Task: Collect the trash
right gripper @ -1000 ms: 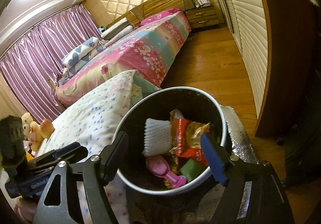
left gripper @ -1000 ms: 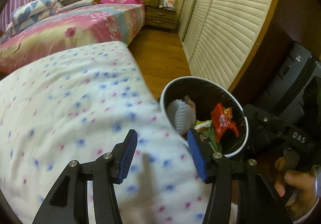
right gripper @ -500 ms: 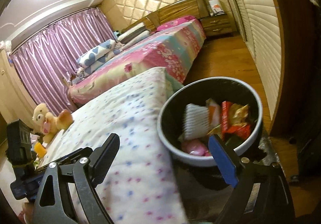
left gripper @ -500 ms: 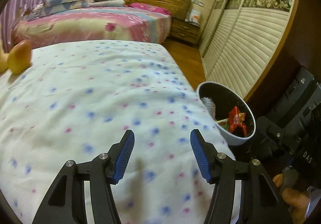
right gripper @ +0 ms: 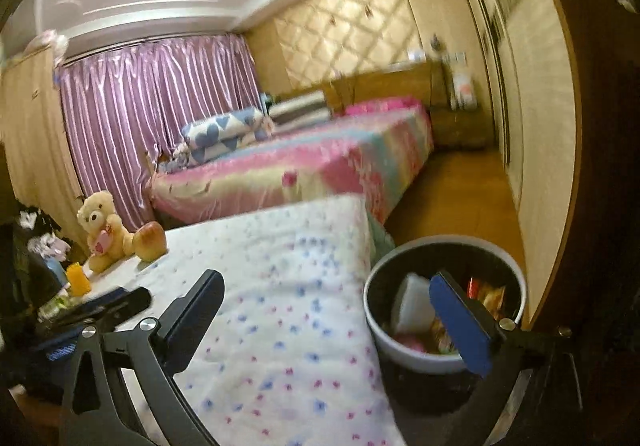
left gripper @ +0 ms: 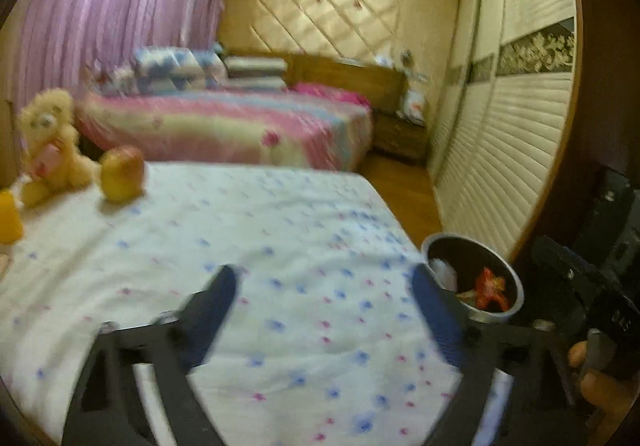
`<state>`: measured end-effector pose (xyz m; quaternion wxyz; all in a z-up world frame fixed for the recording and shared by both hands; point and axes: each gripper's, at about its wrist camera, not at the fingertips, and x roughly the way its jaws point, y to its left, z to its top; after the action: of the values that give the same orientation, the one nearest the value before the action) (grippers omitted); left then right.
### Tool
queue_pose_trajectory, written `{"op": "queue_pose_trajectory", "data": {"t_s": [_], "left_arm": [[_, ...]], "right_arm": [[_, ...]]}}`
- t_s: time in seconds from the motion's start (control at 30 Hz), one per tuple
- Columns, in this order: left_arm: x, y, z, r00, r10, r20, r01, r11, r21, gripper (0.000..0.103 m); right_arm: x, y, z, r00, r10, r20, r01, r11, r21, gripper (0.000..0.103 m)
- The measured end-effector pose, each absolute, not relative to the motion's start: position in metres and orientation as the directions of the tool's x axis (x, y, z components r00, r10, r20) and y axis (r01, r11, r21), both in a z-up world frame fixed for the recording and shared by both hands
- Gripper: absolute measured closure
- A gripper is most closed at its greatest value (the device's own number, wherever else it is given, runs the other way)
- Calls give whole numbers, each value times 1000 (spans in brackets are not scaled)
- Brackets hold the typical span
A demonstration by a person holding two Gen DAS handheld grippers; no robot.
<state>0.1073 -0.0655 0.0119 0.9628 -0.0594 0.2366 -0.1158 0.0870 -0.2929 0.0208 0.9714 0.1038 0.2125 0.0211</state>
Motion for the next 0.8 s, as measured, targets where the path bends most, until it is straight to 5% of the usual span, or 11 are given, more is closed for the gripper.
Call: {"op": "queue_pose_trajectory", "data": {"t_s": [0.43, 0.8], "left_arm": [[67, -73, -9, 934, -86, -346, 78, 996, -35, 1], [76, -74, -18, 926, -95, -364, 92, 995, -26, 1]], "right_arm": [[75, -276, -15, 931, 29, -364, 21, 991, 131, 0], [75, -276, -14, 928, 34, -371, 20, 990, 141, 0]]}}
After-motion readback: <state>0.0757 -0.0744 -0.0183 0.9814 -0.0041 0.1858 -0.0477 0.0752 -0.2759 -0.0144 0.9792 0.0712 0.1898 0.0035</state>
